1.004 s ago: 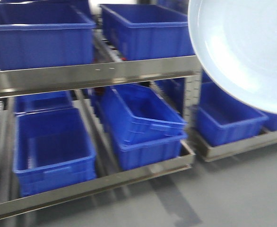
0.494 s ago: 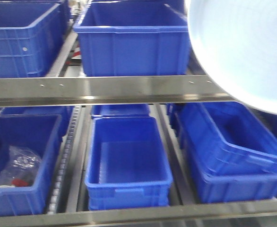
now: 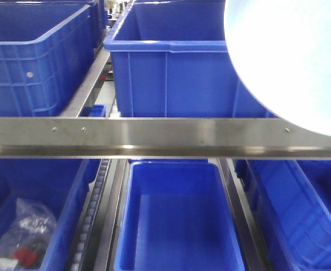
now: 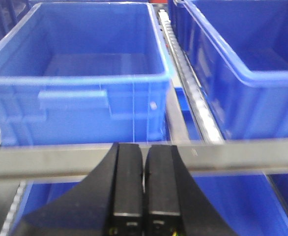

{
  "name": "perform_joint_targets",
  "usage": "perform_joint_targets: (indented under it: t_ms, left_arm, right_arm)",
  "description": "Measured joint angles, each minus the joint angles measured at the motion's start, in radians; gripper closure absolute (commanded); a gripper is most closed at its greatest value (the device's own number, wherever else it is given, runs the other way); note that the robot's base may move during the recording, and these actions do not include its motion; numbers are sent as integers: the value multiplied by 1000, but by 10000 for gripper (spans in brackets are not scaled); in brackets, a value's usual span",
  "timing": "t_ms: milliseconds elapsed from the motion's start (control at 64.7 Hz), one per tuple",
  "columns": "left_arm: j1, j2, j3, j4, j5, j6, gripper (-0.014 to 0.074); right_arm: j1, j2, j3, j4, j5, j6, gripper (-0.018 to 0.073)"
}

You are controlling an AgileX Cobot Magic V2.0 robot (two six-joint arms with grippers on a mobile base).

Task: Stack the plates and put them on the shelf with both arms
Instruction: 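Drive the base to the blue-bin shelf holding the plates in the right gripper, then lower the plates with the right gripper into the blue bin and release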

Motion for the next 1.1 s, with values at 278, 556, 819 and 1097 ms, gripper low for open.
perform_joint_targets:
  t_ms: [278,556,819,1097]
  left_arm:
    - [0,0,0,0,0,0,514]
    - [0,0,0,0,0,0,514]
    - [0,0,0,0,0,0,514]
    - [0,0,0,0,0,0,514]
  right_arm:
    - [0,0,0,0,0,0,503]
    - [0,0,0,0,0,0,503]
    - [0,0,0,0,0,0,503]
    - [0,0,0,0,0,0,504]
